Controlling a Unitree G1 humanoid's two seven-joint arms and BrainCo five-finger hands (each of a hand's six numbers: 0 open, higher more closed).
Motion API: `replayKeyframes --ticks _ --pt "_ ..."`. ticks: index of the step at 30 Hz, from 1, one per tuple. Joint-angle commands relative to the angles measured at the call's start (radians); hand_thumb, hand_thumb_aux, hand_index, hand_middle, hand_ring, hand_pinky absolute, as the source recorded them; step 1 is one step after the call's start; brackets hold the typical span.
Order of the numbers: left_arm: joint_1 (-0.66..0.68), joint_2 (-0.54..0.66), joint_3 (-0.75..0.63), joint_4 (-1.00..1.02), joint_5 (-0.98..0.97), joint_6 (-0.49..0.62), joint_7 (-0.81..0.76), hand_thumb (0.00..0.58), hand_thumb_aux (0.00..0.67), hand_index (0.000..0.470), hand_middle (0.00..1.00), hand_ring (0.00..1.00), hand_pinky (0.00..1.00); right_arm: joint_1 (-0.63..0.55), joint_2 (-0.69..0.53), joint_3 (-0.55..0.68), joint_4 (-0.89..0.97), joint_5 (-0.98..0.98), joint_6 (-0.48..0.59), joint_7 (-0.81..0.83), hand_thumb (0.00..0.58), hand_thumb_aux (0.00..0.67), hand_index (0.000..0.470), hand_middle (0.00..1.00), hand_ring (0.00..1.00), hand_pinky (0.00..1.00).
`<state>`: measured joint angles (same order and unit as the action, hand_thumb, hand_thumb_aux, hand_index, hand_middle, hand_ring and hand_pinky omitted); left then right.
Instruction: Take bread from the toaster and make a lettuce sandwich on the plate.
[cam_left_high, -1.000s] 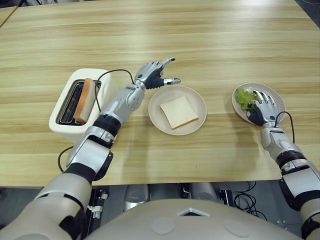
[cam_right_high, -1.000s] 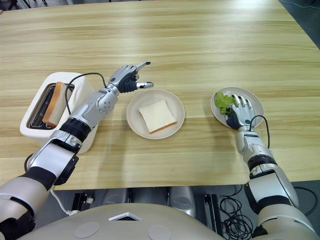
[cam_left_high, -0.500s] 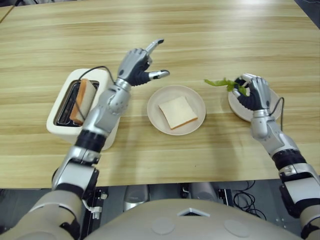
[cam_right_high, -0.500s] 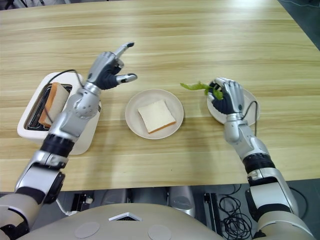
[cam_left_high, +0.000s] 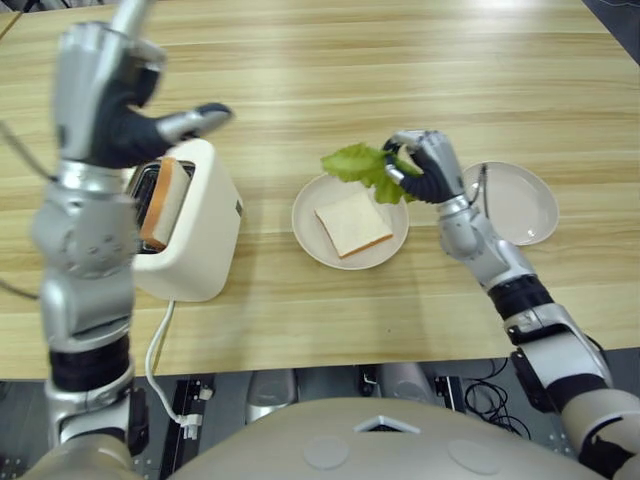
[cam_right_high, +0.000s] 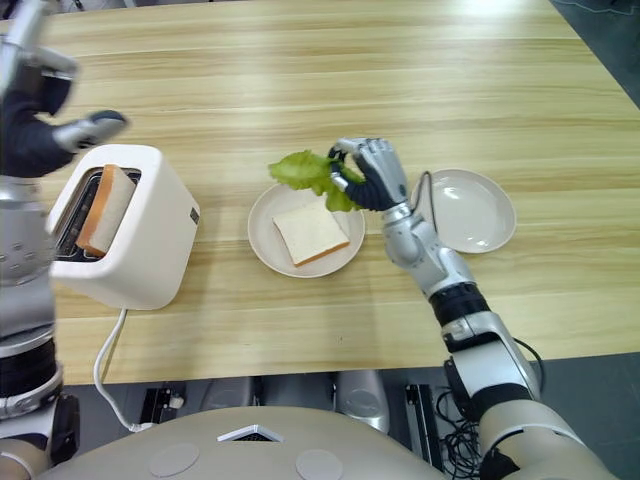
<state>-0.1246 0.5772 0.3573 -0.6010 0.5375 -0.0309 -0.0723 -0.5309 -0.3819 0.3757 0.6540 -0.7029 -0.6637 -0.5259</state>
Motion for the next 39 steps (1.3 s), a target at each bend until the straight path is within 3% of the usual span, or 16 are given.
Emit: replayKeyframes --ticks 1,4,10,12,13,14,19,30,39 --pt "0.081 0.007 0.115 -0.003 -0.008 0.034 -0.02 0.0 0.0 0.0 1.0 1.0 1.0 -0.077 0.04 0.063 0.171 -0.073 -0.016 -0.051 0.58 0.67 0.46 1.0 1.0 1.0" --pt "0.173 0.004 0.138 0.067 0.032 0.056 -0.031 0.0 0.0 0.0 1.0 1.0 1.0 -0.152 0.071 0.127 0.294 -0.147 0.007 -0.128 0.58 0.67 0.46 1.0 1.0 1.0" --pt "0.339 -0.005 0.052 0.19 0.094 0.1 -0.085 0.0 0.0 0.0 1.0 1.0 1.0 -0.252 0.111 0.234 0.449 -0.257 0.062 -0.285 0.58 0.67 0.46 1.0 1.0 1.0" --pt "0.363 -0.014 0.031 0.197 0.096 0.106 -0.088 0.0 0.0 0.0 0.73 0.73 0.73 -0.27 0.116 0.254 0.467 -0.27 0.066 -0.317 0.58 0.67 0.46 1.0 1.0 1.0" --pt "0.37 -0.018 0.023 0.2 0.094 0.108 -0.087 0.0 0.0 0.0 0.38 0.38 0.38 -0.278 0.117 0.265 0.472 -0.276 0.067 -0.334 0.58 0.67 0.46 1.0 1.0 1.0" --pt "0.374 -0.021 0.014 0.202 0.092 0.11 -0.085 0.0 0.0 0.0 0.3 0.3 0.3 -0.285 0.119 0.273 0.475 -0.283 0.068 -0.349 0.58 0.67 0.46 1.0 1.0 1.0" --pt "0.368 -0.023 -0.028 0.213 0.089 0.116 -0.085 0.0 0.0 0.0 0.22 0.22 0.22 -0.299 0.138 0.31 0.502 -0.293 0.064 -0.368 0.58 0.67 0.46 1.0 1.0 1.0" --pt "0.387 -0.016 -0.069 0.181 0.085 0.129 -0.106 0.0 0.0 0.0 0.17 0.17 0.17 -0.17 0.144 0.416 0.522 -0.325 0.027 -0.329 0.58 0.67 0.46 1.0 1.0 1.0" --pt "0.381 -0.015 -0.08 0.181 0.089 0.136 -0.105 0.0 0.0 0.0 0.13 0.13 0.13 -0.121 0.093 0.43 0.49 -0.304 -0.043 -0.27 0.58 0.67 0.46 1.0 1.0 1.0"
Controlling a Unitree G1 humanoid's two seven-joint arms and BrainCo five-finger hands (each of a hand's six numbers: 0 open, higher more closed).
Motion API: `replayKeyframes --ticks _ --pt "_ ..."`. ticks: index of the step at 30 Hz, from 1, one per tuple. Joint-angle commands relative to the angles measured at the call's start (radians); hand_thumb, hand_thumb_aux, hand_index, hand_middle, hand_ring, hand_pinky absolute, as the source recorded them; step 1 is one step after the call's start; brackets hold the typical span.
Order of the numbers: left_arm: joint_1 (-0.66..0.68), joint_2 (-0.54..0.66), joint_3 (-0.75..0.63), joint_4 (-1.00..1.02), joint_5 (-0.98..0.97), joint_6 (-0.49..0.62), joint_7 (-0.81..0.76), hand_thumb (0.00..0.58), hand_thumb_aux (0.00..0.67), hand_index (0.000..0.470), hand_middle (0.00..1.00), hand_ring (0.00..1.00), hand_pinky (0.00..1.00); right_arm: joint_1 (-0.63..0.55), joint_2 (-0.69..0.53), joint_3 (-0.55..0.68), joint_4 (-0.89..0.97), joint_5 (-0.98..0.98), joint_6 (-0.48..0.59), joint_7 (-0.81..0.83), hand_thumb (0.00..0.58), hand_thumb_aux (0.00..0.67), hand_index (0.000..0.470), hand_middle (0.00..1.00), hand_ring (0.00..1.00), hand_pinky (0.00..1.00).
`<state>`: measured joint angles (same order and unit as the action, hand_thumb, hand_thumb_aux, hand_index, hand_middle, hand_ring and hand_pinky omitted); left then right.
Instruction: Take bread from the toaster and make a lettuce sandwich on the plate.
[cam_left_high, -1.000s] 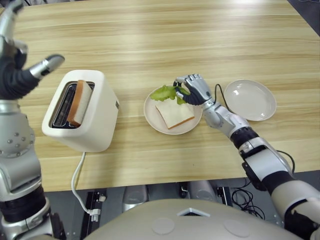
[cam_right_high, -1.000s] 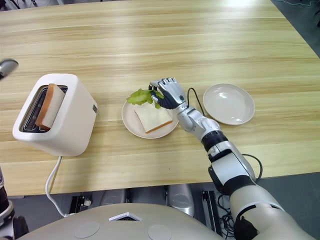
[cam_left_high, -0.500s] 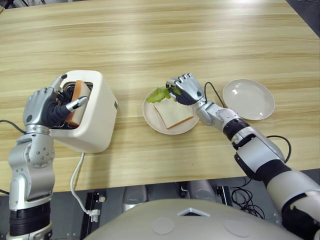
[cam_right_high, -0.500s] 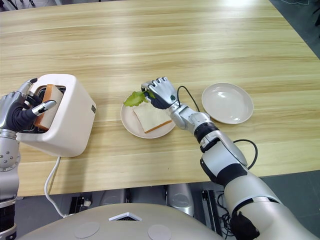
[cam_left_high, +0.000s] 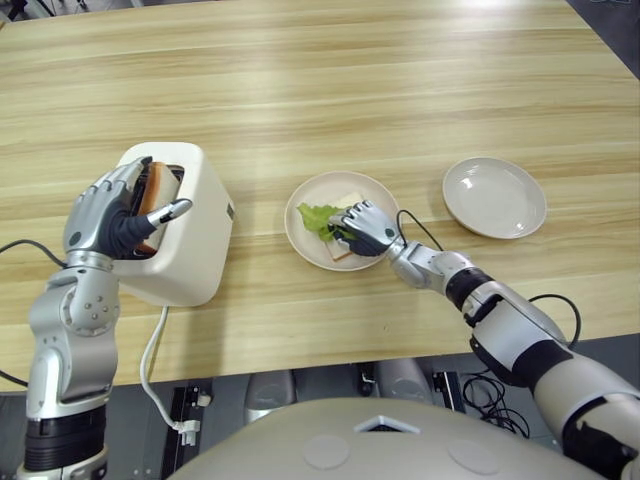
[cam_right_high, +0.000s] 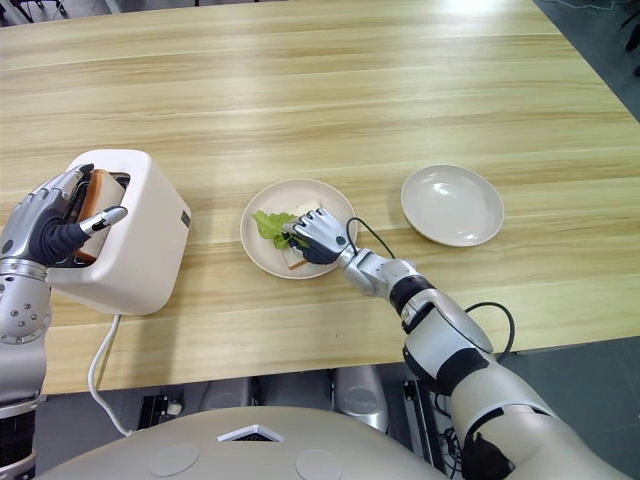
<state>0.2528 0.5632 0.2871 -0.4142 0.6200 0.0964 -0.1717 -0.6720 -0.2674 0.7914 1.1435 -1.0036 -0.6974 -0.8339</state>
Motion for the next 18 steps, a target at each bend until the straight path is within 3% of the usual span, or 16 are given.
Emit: replayKeyframes --ticks 1,2,3,4,5,6,7,18 --pt "0.002 0.0 -0.01 -0.006 0.007 0.01 -0.005 0.0 0.0 0.0 0.13 0.13 0.13 0.018 -0.027 0.012 -0.006 -0.001 -0.01 0.042 0.58 0.67 0.46 1.0 1.0 1.0" --pt "-0.001 0.0 -0.011 -0.007 0.007 0.01 -0.005 0.0 0.0 0.0 0.13 0.13 0.13 0.016 -0.032 0.008 -0.013 0.003 -0.009 0.049 0.564 0.56 0.384 0.98 0.98 0.98" --pt "-0.004 0.001 -0.012 -0.006 0.008 0.01 -0.005 0.0 0.0 0.0 0.13 0.13 0.13 0.014 -0.037 0.004 -0.02 0.007 -0.007 0.052 0.458 0.363 0.249 0.82 0.82 0.82" --pt "-0.006 0.002 -0.013 -0.004 0.008 0.009 -0.004 0.0 0.0 0.0 0.13 0.13 0.13 0.012 -0.04 -0.001 -0.023 0.01 -0.004 0.054 0.458 0.363 0.249 0.82 0.82 0.82" --pt "-0.007 0.003 -0.014 -0.002 0.008 0.008 -0.004 0.0 0.0 0.0 0.13 0.13 0.13 0.009 -0.043 -0.006 -0.028 0.014 0.002 0.054 0.0 0.0 0.0 0.48 0.48 0.48" --pt "-0.009 0.004 -0.016 0.0 0.009 0.008 -0.004 0.0 0.0 0.0 0.13 0.13 0.13 0.006 -0.046 -0.009 -0.032 0.015 0.007 0.053 0.0 0.0 0.0 0.27 0.27 0.27" --pt "-0.011 0.005 -0.018 0.001 0.01 0.007 -0.004 0.0 0.0 0.0 0.12 0.12 0.12 0.002 -0.051 -0.015 -0.038 0.018 0.012 0.049 0.0 0.0 0.0 0.0 0.0 0.0" --pt "-0.026 0.016 -0.026 0.017 0.028 0.013 0.002 0.0 0.0 0.0 0.13 0.13 0.13 -0.029 -0.119 -0.099 -0.128 0.068 0.012 0.036 0.0 0.0 0.0 0.0 0.0 0.0"
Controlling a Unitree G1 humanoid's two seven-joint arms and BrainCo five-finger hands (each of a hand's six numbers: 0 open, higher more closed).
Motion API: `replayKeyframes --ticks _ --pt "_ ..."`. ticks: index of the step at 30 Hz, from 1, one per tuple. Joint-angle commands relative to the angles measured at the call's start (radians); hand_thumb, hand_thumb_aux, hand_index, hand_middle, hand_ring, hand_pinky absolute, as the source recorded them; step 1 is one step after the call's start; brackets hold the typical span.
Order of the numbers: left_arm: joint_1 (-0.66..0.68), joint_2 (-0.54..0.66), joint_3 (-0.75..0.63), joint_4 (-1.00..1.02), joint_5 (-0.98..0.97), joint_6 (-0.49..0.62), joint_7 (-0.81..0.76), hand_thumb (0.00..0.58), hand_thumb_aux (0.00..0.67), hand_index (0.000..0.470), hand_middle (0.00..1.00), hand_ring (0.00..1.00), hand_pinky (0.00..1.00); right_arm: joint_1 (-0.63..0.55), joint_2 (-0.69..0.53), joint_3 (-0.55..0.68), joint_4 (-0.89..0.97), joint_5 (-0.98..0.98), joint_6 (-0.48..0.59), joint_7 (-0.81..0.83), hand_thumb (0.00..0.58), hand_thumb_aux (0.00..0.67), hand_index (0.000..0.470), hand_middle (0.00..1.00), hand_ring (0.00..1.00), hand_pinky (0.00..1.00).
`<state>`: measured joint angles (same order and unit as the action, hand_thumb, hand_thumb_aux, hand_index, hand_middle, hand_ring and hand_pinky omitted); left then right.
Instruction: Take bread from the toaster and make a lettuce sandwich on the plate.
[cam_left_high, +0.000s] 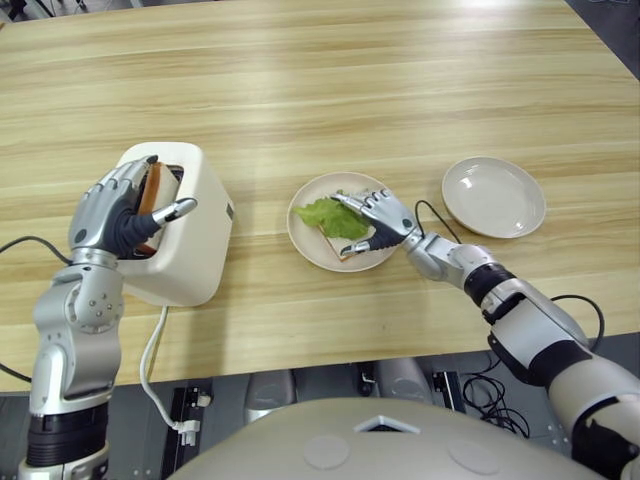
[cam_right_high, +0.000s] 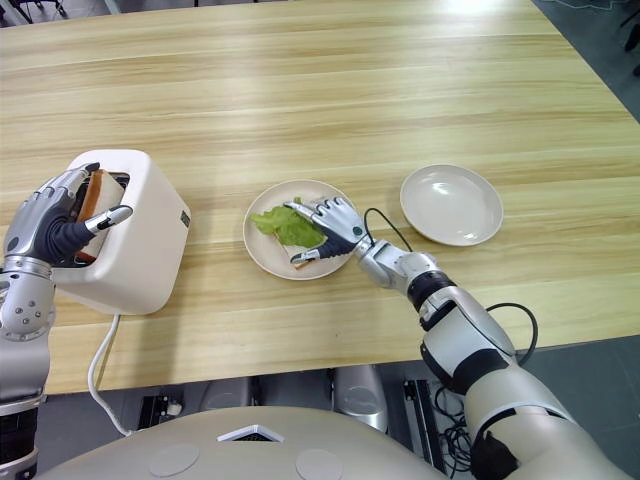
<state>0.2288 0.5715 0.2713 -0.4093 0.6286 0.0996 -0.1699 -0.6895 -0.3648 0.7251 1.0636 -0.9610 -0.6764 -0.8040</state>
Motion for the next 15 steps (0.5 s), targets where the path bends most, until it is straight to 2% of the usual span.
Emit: replayKeyframes --ticks 1,5,6,7,15 --pt "-0.002 0.009 -0.007 0.012 0.024 0.015 0.001 0.0 0.0 0.0 0.13 0.13 0.13 -0.012 -0.034 -0.047 -0.072 0.036 -0.014 0.008 0.0 0.0 0.0 0.0 0.0 0.0" --pt "0.015 0.024 0.046 0.009 0.082 0.062 0.023 0.0 0.0 0.0 0.11 0.11 0.11 -0.004 -0.097 -0.121 -0.191 0.079 -0.019 0.022 0.0 0.0 0.0 0.0 0.0 0.0" --pt "0.024 0.026 0.064 0.001 0.093 0.074 0.027 0.0 0.0 0.0 0.03 0.03 0.03 0.002 -0.111 -0.139 -0.224 0.088 -0.017 0.03 0.0 0.0 0.0 0.0 0.0 0.0" --pt "0.033 0.026 0.079 -0.012 0.1 0.084 0.027 0.0 0.0 0.0 0.0 0.0 0.0 0.01 -0.125 -0.155 -0.251 0.096 -0.015 0.038 0.0 0.0 0.0 0.0 0.0 0.0" --pt "0.054 0.03 0.12 -0.097 0.09 0.087 -0.001 0.0 0.0 0.0 0.0 0.0 0.0 0.075 -0.167 -0.243 -0.373 0.134 0.005 0.083 0.0 0.0 0.0 0.0 0.0 0.0"
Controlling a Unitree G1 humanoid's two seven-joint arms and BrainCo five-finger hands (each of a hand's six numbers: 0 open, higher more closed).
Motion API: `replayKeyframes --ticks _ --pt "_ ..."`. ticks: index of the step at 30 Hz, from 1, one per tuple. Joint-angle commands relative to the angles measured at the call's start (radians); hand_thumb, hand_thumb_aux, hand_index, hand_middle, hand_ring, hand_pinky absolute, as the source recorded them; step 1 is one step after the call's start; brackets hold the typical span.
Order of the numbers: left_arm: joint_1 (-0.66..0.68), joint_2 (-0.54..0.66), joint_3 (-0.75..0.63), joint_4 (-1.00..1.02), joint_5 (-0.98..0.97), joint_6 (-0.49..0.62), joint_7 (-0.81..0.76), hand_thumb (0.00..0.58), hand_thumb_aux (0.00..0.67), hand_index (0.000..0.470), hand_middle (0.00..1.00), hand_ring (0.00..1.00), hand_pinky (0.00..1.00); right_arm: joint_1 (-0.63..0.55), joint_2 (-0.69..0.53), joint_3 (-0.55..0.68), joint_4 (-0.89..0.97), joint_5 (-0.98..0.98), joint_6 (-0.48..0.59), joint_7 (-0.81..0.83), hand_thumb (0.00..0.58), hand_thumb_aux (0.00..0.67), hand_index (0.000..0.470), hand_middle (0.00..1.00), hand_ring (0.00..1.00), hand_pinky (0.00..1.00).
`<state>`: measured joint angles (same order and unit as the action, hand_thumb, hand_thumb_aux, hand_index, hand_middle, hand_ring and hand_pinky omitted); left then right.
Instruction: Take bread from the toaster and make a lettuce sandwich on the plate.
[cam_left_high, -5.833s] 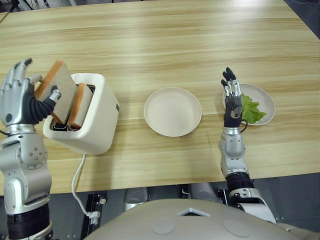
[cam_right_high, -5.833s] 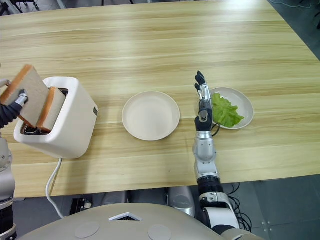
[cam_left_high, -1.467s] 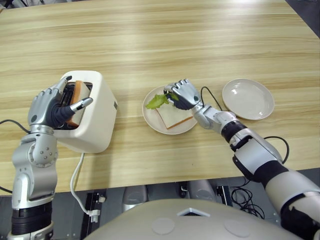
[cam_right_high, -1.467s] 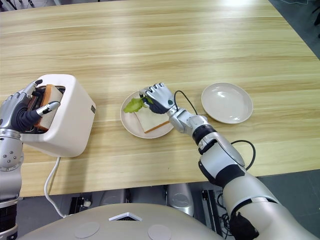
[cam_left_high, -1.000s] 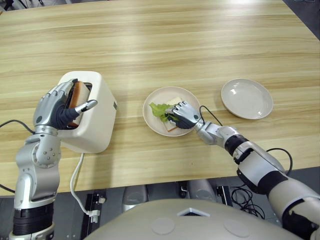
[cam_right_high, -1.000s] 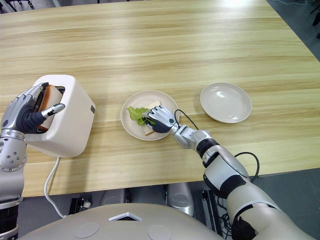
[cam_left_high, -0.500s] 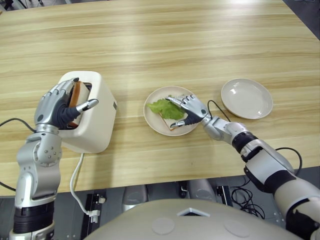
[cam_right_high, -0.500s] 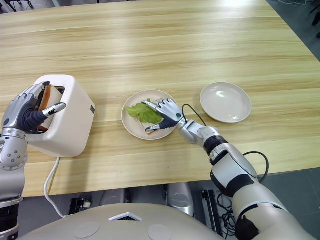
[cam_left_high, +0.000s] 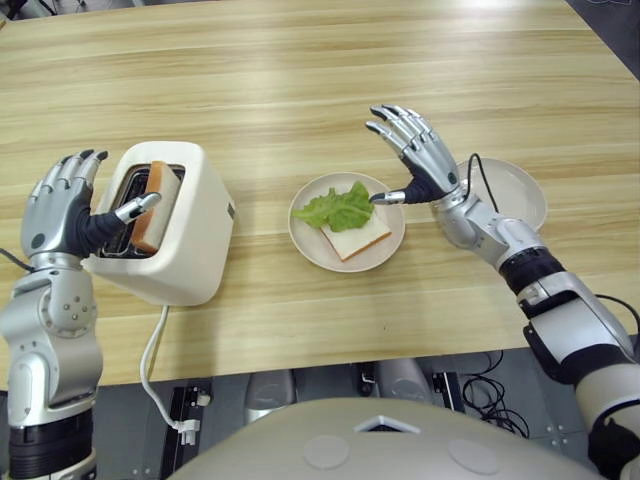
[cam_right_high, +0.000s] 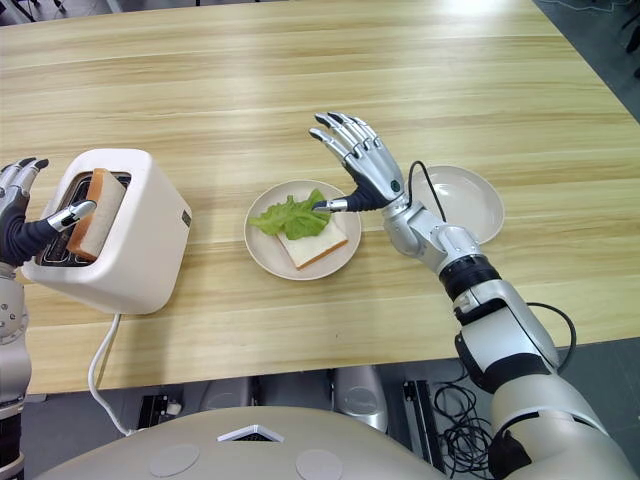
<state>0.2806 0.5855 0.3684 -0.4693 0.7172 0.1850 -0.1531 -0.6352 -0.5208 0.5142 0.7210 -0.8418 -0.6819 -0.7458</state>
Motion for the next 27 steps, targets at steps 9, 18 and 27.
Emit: replayKeyframes --ticks 9,18,27 --pt "0.045 0.011 0.018 -0.047 -0.009 -0.004 -0.055 0.0 0.0 0.0 0.0 0.0 0.0 0.062 -0.008 -0.096 -0.064 0.032 0.019 0.034 0.0 0.0 0.0 0.0 0.0 0.0" --pt "0.066 0.024 0.005 -0.042 -0.046 -0.012 -0.127 0.485 0.399 0.274 0.0 0.0 0.0 0.094 -0.009 -0.13 -0.072 0.035 0.03 0.022 0.0 0.0 0.0 0.0 0.0 0.0" --pt "0.058 0.039 -0.043 -0.017 -0.046 -0.026 -0.166 0.58 0.67 0.46 0.0 0.0 0.0 0.104 0.001 -0.148 -0.074 0.036 0.032 0.017 0.0 0.0 0.0 0.0 0.0 0.0"
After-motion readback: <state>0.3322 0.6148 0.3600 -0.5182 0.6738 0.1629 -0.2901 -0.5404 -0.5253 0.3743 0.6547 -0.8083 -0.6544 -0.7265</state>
